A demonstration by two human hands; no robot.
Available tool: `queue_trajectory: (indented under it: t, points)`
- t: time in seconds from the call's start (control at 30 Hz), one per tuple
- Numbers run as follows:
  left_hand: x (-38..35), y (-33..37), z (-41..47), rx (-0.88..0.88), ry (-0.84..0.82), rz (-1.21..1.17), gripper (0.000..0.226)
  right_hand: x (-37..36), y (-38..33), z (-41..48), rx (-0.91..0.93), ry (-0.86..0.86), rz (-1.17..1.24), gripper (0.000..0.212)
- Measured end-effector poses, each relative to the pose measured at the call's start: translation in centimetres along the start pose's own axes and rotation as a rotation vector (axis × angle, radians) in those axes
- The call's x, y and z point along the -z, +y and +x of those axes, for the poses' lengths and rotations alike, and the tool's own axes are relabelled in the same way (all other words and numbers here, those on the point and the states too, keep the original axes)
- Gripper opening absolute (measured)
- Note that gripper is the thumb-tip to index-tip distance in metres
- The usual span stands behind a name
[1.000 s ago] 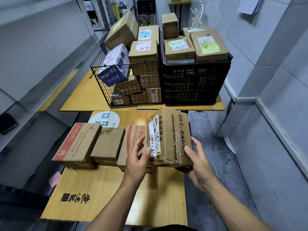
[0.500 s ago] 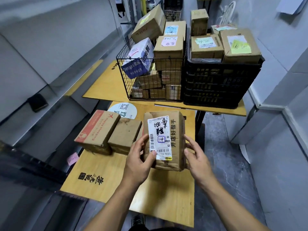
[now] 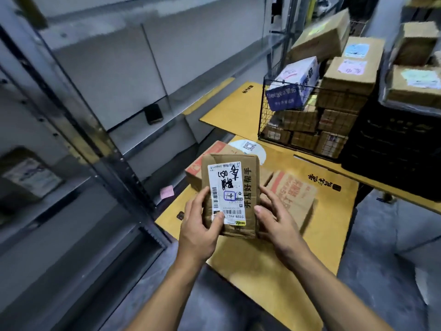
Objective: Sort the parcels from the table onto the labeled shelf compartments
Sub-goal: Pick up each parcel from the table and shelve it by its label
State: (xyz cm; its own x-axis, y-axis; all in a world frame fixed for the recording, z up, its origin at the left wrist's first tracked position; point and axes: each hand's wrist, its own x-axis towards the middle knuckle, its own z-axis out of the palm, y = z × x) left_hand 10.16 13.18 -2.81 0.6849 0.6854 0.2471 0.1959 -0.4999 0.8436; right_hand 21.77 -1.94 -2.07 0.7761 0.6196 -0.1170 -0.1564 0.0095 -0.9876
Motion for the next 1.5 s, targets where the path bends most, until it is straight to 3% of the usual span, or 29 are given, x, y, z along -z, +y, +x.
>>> queue_trajectory:
  t: [0.17, 0.43, 0.7, 0.87, 0.97, 1.27, 1.5]
  points:
    - [6.9, -1.5, -0.4, 0.028, 0.154, 0.024, 0.064, -7.6, -0.7, 1.3, 0.072, -0.140, -0.092, 0.075]
    - [20.8, -3.4, -2.0, 0.011, 0.386, 0.148, 0.063, -23.2, -3.2, 1.1, 0.264, -0.305, -0.174, 0.069]
    - [34.2, -3.3, -2.7, -0.062, 0.458, 0.286, 0.067, -36.2, -6.6, -0.3, 0.334, -0.392, -0.024, 0.072]
    - [41.2, -2.5, -3.7, -0.110, 0.541, 0.361, 0.061, -42.5, -9.3, -0.7, 0.353, -0.460, 0.132, 0.053]
    - [45.2, -2.6, -4.0, -0.131, 0.610, 0.443, 0.055, -45.5, -11.5, -0.5, 0.395, -0.488, 0.169, 0.053]
    - [54.5, -2.0, -0.8, 0.085, 0.441, 1.024, 0.052, -55.2, -21.5, 4.0, 0.646, -0.588, 0.194, 0.061]
    - [57.8, -1.3, 2.4, 0.147, 0.485, 1.106, 0.051, -63.5, -24.5, 7.6, 0.713, -0.629, 0.074, 0.062]
